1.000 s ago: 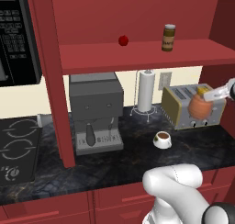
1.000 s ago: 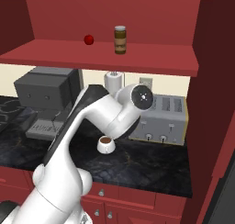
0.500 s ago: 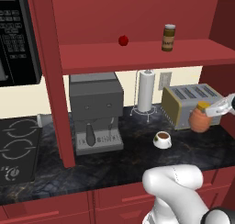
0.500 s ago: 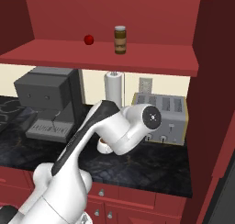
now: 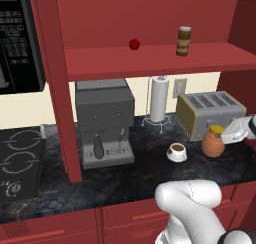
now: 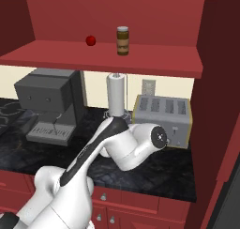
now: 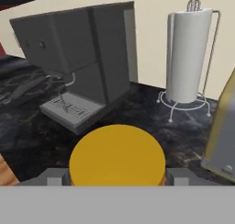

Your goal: Pick the cinnamon and honey bottle from the cabinet and place them next to the mug.

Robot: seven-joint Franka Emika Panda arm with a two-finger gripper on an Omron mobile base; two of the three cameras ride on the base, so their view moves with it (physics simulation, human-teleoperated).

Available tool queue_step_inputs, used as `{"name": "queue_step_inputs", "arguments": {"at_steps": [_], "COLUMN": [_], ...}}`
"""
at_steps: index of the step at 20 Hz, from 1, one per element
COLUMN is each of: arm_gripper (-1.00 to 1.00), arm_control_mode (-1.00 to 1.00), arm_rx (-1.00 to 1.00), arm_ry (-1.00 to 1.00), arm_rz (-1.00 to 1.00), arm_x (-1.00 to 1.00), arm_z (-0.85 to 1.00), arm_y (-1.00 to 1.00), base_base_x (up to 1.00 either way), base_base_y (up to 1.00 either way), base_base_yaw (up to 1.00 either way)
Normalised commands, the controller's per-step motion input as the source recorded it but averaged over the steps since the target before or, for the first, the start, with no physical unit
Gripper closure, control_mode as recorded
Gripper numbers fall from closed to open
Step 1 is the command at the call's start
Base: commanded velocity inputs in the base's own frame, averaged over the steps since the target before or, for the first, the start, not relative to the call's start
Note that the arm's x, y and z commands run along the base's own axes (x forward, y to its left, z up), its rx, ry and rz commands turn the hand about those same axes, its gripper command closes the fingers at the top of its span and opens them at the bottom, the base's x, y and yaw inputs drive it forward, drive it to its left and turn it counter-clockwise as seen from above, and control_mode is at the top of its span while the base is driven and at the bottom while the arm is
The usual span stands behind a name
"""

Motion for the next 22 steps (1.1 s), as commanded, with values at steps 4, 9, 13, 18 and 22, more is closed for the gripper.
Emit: {"name": "queue_step_inputs", "arguments": {"at_steps": [4,9,13,18,22], "arm_gripper": [1.00,1.00,1.00,1.00,1.00], "arm_control_mode": [-1.00,-1.00,-1.00,-1.00,-1.00], "arm_rx": [-0.02,-0.02,-0.04,-0.04,-0.03], "arm_ry": [0.00,0.00,0.00,0.00,0.00], "arm_rz": [0.12,0.10,0.04,0.00,0.00], "arm_x": [0.04,0.26,0.32,0.19,0.27], "arm_z": [-0.44,-0.33,-0.14,0.00,0.00], "arm_y": [0.00,0.00,0.00,-0.04,-0.01], "base_base_x": [0.00,0.00,0.00,0.00,0.00], "base_base_y": [0.00,0.00,0.00,0.00,0.00], "base_base_yaw": [0.00,0.00,0.00,0.00,0.00]}}
